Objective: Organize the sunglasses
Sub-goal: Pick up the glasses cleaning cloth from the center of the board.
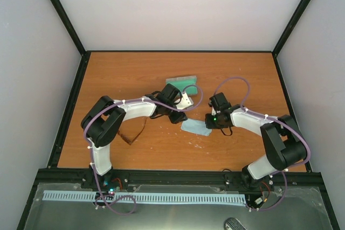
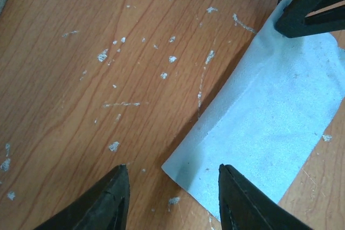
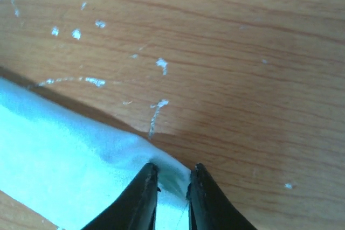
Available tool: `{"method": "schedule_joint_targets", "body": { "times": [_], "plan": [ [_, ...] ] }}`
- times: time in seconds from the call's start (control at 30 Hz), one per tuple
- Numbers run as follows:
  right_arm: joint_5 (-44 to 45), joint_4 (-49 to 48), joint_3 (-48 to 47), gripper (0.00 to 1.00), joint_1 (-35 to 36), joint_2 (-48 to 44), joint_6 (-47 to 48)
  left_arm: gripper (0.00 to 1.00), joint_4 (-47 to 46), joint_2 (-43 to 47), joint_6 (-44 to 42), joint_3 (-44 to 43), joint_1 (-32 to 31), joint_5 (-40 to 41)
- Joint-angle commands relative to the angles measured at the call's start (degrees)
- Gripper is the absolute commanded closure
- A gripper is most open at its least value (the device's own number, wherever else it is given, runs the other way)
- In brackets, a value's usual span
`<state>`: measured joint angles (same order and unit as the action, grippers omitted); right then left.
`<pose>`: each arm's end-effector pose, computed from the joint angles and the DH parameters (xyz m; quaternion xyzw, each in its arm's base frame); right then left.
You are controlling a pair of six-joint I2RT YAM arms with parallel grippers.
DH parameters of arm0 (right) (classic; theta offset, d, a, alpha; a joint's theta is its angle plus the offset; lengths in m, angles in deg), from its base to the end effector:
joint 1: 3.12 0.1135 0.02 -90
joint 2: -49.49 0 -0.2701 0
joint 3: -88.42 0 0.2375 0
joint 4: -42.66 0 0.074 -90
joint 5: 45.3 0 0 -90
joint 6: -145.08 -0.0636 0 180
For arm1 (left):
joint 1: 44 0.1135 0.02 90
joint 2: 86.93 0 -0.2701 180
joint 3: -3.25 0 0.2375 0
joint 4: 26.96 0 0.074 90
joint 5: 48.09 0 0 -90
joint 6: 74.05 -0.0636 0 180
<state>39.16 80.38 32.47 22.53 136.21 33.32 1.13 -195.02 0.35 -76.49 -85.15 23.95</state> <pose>0.2308 0.1176 0.1339 -0.0423 0.9804 0.1184 0.1516 0.2787 -0.2696 0.1454 0.4891 0.8107 -0.2088 0.2451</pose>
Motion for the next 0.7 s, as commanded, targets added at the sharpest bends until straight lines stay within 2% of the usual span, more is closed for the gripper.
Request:
{"method": "schedule_joint_targets", "body": {
  "times": [0.0, 0.13, 0.33, 0.67],
  "plan": [
    [-0.97, 0.64, -0.28, 0.88, 0.17, 0.96, 0.57, 0.54, 0.31, 0.19, -0.82, -0.96, 0.46, -2.15],
    [-0.2, 0.64, 0.1, 0.95, 0.19, 0.5, 0.45, 0.48, 0.87, -0.49, -1.17, -0.82, 0.67, -4.14],
    [-0.46, 0.24, -0.19, 0.97, 0.12, 0.79, 0.21, 0.49, 1.81, -2.59, -1.0, -2.55, 0.9, -6.45],
    [-0.76, 0.2, 0.04, 0.97, 0.14, 0.15, 0.13, 0.52, 1.31, -5.98, -1.71, -4.22, 0.89, -5.31]
  ]
}}
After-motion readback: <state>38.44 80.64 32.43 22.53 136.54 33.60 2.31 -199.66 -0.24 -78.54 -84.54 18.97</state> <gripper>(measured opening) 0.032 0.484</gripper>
